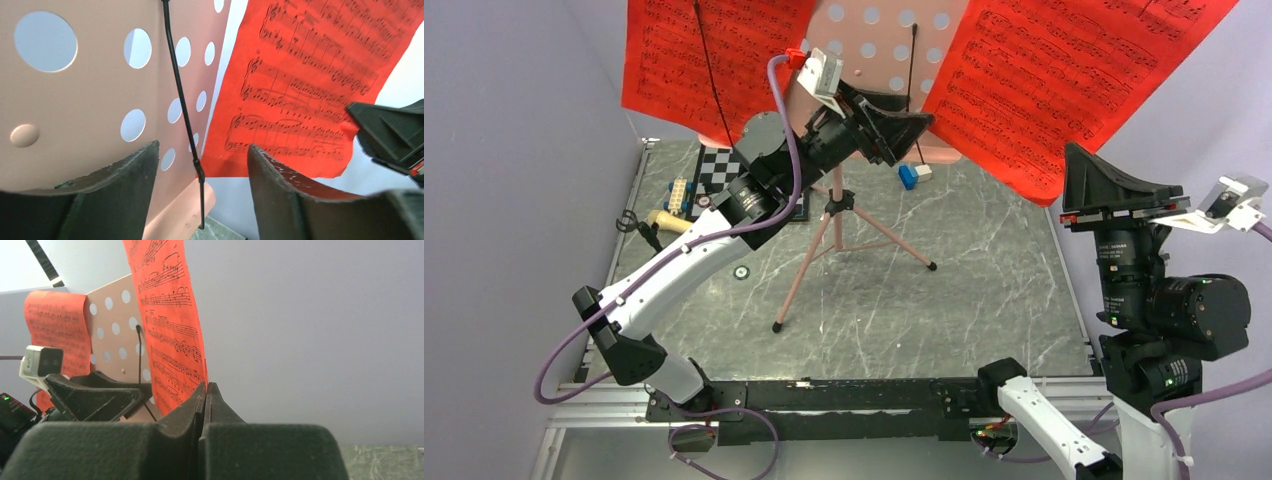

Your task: Pack up the instrument practice props

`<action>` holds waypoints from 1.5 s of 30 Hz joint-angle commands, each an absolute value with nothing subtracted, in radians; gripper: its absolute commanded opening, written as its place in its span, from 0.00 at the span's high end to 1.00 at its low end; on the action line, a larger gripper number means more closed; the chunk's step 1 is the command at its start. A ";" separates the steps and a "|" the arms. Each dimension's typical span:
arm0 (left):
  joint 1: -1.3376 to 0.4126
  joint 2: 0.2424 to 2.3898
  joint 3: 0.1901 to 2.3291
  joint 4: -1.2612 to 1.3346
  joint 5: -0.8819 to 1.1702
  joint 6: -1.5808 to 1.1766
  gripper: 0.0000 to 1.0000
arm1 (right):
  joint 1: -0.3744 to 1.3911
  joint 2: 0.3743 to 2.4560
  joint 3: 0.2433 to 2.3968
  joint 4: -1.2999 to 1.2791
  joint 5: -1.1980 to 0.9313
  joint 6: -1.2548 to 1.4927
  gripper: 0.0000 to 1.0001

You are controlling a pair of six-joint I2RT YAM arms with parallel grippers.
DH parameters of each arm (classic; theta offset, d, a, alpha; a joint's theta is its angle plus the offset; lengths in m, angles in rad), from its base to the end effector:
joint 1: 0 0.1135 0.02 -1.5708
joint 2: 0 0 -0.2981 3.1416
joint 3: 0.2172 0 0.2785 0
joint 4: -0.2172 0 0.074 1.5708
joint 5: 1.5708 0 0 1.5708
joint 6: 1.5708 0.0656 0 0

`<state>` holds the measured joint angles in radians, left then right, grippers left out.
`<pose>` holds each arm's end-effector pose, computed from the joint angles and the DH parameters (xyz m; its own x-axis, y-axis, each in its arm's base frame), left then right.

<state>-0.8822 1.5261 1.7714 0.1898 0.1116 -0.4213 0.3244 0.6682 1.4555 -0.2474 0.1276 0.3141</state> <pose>0.2372 -0.2997 0.5942 -0.0956 -0.5234 -0.8467 0.8683 0.3720 -0.3280 0.0545 0.0095 0.6047 0.3977 0.4571 -0.7956 -0.3528 0.8766 0.3272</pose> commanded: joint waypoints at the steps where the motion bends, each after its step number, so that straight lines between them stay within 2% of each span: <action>1: -0.880 1.488 1.745 0.204 0.096 -0.447 0.25 | 0.335 0.634 1.496 -0.276 0.159 0.304 1.00; 3: -0.880 1.477 1.728 0.214 0.112 -0.458 0.18 | 0.339 0.620 1.497 -0.277 0.136 0.301 1.00; 6: -0.881 1.428 1.660 0.254 0.126 -0.492 0.02 | 0.341 0.576 1.465 -0.254 0.100 0.307 1.00; 7: -0.882 1.408 1.620 0.278 0.127 -0.505 0.01 | 0.341 0.568 1.461 -0.260 0.107 0.312 1.00; 12: -0.894 1.289 1.431 0.356 0.129 -0.559 0.01 | 0.340 0.532 1.428 -0.323 0.261 0.290 1.00; 16: -0.904 1.171 1.237 0.445 0.167 -0.592 0.01 | 0.341 0.412 1.286 -0.321 0.330 0.236 1.00; 19: -0.913 1.057 1.064 0.511 0.147 -0.622 0.01 | 0.339 0.275 1.140 -0.315 0.349 0.249 1.00; 23: -0.926 0.945 0.872 0.573 0.098 -0.658 0.01 | 0.337 0.248 1.078 -0.448 0.357 0.310 1.00; 30: -0.944 0.800 0.680 0.521 0.063 -0.691 0.01 | 0.337 0.126 0.910 -0.505 0.381 0.378 1.00; 37: -0.951 0.679 0.437 0.538 0.007 -0.806 0.01 | 0.338 0.182 0.774 -0.657 0.435 0.590 1.00; 45: -0.962 0.553 0.158 0.559 0.003 -0.990 0.01 | 0.338 0.376 0.708 -0.579 0.514 0.715 1.00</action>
